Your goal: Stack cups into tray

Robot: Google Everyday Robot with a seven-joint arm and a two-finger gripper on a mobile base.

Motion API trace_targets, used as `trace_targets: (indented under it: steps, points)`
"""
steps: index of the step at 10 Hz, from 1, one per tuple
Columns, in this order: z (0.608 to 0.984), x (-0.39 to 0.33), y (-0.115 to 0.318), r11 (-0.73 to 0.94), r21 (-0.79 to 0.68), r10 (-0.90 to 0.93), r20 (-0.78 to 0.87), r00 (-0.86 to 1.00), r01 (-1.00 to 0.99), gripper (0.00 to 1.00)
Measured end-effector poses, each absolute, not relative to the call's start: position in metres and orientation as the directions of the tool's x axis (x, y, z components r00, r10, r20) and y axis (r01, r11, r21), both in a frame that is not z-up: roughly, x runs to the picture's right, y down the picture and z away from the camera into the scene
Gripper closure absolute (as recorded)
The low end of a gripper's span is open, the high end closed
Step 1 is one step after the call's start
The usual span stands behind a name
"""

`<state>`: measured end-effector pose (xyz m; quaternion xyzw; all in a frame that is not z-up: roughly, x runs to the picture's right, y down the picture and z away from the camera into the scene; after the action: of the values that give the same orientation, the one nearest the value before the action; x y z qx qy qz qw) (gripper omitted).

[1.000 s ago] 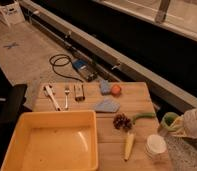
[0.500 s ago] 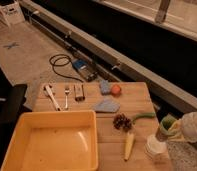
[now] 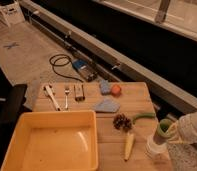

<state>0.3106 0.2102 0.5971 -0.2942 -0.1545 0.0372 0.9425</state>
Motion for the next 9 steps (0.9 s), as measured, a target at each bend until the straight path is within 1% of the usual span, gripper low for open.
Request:
trace_targets:
  steps: [2, 4, 5, 6, 7, 8, 9]
  points:
    - [0.605, 0.311, 0.215, 0.811, -0.585, 0.175, 0.273, 0.946, 0.019, 0.98]
    - [0.611, 0.314, 0.219, 0.796, -0.605, 0.195, 0.274, 0.942, 0.012, 0.82]
    - [0.615, 0.315, 0.221, 0.786, -0.618, 0.207, 0.276, 0.939, 0.008, 0.70]
    - [0.616, 0.316, 0.223, 0.778, -0.628, 0.215, 0.277, 0.936, 0.007, 0.61]
    - [0.617, 0.317, 0.223, 0.776, -0.631, 0.222, 0.280, 0.934, 0.005, 0.53]
    - [0.617, 0.317, 0.223, 0.774, -0.633, 0.223, 0.280, 0.934, 0.006, 0.48]
    - [0.617, 0.317, 0.223, 0.774, -0.634, 0.223, 0.280, 0.934, 0.005, 0.47]
